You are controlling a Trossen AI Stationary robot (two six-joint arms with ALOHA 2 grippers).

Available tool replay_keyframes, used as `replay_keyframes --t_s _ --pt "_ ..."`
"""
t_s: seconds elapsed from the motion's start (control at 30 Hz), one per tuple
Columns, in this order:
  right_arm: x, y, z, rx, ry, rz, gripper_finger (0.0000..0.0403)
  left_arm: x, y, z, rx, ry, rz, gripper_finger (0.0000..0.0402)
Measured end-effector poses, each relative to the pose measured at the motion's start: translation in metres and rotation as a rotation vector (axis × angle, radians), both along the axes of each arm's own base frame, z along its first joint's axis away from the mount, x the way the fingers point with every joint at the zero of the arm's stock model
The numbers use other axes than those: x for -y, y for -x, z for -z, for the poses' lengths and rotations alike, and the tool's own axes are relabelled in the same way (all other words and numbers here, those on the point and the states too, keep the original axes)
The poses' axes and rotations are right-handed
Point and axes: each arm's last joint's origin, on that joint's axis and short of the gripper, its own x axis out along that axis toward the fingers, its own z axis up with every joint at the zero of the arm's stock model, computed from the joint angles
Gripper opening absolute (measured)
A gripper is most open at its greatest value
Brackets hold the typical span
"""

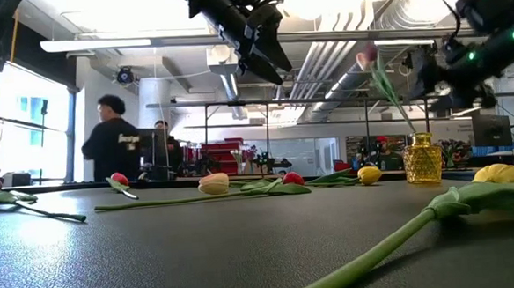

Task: Sort flowers into vase by color
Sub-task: Put the white flower into the yellow flower vase

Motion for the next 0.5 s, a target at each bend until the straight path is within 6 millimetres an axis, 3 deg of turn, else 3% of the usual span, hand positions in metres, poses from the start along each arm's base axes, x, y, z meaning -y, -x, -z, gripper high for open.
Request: replay_keyframes --t_s 0.17,0.3,0.5 --pt "-0.003 0.004 -0.027 -0.056 0.038 -0.016 0.0273 0.0 -0.001 -0.001 0.015 -0.005 0.001 0.0293" --pt "-0.006 0.003 -0.041 -0.005 0.03 -0.103 0.0272 0.002 -0.002 -0.001 0.013 0.008 -0.006 0.0293" --pt "-0.012 -0.008 -0.034 0.129 -0.095 -0.416 0.0259 0.005 0.005 -0.003 -0.021 0.056 -0.032 0.0293"
